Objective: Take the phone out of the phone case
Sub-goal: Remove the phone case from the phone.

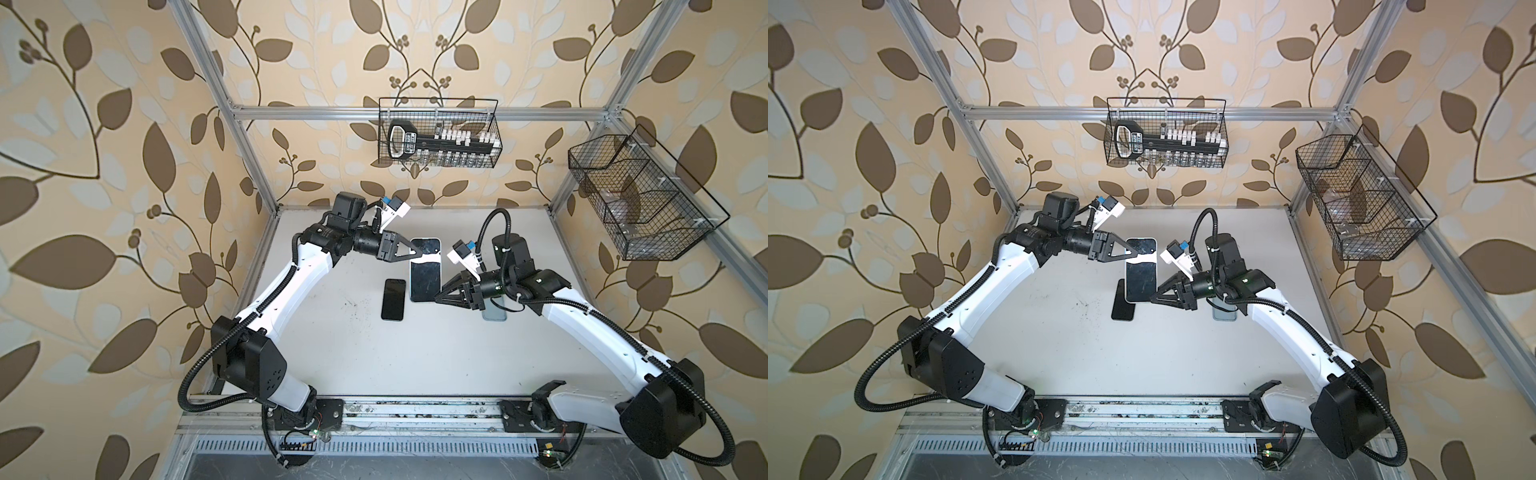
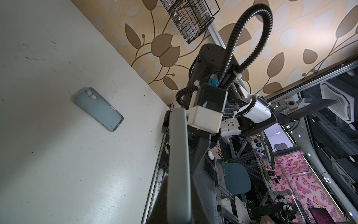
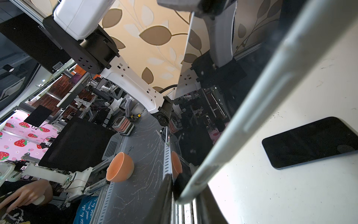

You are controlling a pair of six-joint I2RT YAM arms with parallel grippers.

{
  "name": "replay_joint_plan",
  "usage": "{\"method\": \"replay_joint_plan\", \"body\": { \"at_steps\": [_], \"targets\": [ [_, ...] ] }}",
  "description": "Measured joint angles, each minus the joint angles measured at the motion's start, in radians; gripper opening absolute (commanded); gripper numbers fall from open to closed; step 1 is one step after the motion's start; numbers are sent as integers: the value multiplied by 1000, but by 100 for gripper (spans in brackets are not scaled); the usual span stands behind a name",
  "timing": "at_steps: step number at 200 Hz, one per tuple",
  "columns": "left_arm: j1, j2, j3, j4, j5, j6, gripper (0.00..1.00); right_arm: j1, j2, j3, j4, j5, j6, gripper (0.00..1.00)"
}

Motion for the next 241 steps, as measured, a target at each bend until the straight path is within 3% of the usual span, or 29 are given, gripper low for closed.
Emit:
{"method": "replay_joint_plan", "body": {
  "at_steps": [120, 169, 241],
  "targets": [
    [0, 0, 0, -5, 4, -6, 0, -22, -2, 0, -44, -48, -68, 21],
    [-1, 0, 0, 3, 27, -2, 0, -28, -2, 0, -62, -76, -79, 8],
    [-3, 0, -13, 68, 53, -46, 0, -31, -2, 0, -67, -108, -79, 9]
  ]
}}
